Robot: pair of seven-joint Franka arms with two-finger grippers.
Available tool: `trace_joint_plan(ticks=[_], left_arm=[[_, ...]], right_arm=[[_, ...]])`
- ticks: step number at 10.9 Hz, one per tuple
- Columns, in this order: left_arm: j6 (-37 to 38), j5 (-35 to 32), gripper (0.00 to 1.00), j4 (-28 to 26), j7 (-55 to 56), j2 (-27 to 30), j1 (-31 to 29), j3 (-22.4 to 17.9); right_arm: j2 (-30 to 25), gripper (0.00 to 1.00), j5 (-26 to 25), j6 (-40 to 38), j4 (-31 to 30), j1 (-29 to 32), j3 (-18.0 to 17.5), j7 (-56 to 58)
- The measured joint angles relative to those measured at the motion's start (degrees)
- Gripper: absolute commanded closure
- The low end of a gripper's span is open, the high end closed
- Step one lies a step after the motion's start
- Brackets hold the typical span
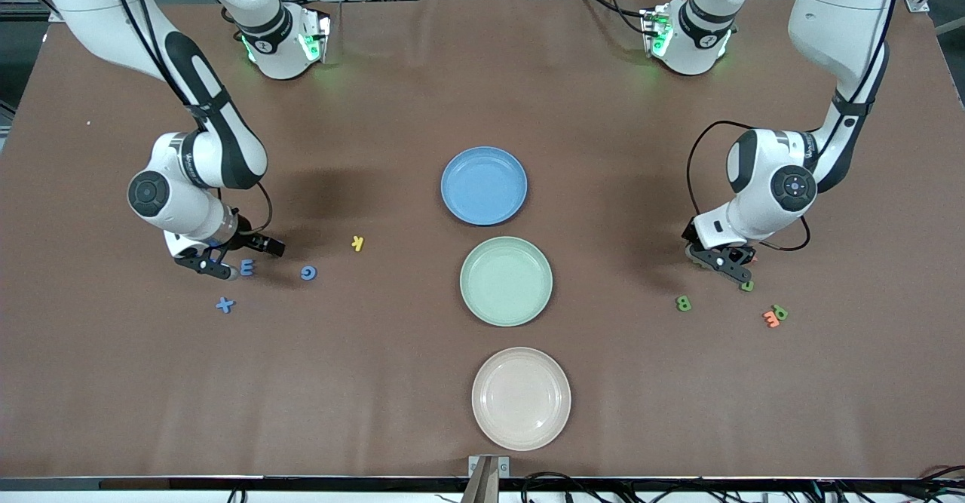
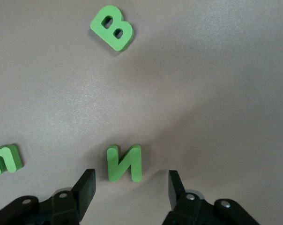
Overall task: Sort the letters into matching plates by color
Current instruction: 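Grasp the blue g with the right gripper while the left gripper lowers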
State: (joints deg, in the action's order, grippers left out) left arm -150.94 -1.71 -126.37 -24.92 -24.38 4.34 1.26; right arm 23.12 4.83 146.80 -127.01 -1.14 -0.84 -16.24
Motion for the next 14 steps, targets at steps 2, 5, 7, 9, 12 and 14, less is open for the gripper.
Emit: trace_joint_plan(ticks=[2, 5, 7, 9, 12, 14], left_arm=[[0.0, 0.0, 0.32, 0.4, 0.0, -0.2, 0.0, 0.0], [-0.2, 0.0, 0.36, 0.8, 0.0, -0.8, 0.0, 0.0], [-0.2, 0.0, 0.37, 1.3, 0.0, -1.4, -0.3, 0.0], [-0.2, 0.0, 0.59, 1.6, 0.0, -1.7, -0.8, 0.0], [-0.2, 0.0, 0.62, 2.1, 0.0, -1.9, -0.8, 0.0], [-0.2, 0.0, 0.62, 2.1, 0.0, -2.1, -0.8, 0.0]], right_arm=[[0.4, 0.0, 0.7, 0.4, 0.0, -0.1, 0.0, 0.0], [1.0, 0.0, 1.5, 1.1, 0.0, -0.2, -0.1, 0.0], [1.6, 0.0, 1.8, 1.6, 0.0, -0.4, -0.2, 0.0], [1.7, 0.05, 1.8, 1.6, 0.0, -0.4, -0.3, -0.6], [1.8, 0.37, 1.9, 1.7, 0.0, -0.5, -0.3, -1.1], [1.8, 0.48, 1.9, 2.1, -0.1, -0.7, -0.4, -1.1]])
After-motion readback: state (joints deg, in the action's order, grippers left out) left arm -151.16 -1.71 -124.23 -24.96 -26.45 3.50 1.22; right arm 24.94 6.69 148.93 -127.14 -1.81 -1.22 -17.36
